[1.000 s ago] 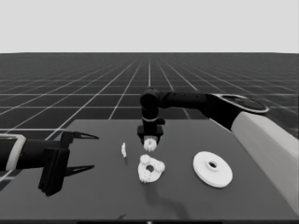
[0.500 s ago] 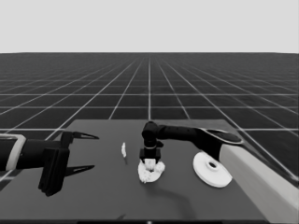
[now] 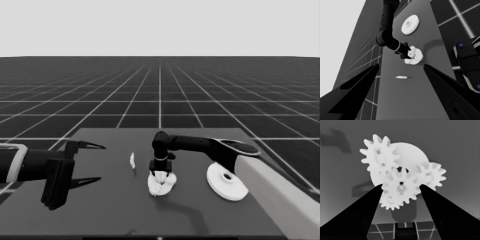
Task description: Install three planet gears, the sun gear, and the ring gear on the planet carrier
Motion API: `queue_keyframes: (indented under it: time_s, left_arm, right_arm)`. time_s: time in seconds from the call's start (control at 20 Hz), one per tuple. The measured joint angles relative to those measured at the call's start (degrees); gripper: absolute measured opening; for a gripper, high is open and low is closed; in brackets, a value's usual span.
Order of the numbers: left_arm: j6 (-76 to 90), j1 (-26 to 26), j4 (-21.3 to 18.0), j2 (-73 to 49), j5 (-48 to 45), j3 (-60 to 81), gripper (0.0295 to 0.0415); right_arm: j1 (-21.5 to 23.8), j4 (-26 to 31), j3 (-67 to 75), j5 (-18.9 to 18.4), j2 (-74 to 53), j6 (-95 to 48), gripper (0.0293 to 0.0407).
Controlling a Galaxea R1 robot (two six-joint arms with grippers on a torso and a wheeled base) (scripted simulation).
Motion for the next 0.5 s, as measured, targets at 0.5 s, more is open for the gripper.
queue_keyframes:
  time_s: [0.5]
  left_arm:
    - [0.0,0.0,0.0,0.0,0.0,0.0,0.0385]
  right_arm:
    - [-0.4,0.0,-0.1,0.0,-0.1,6.0,0.0309]
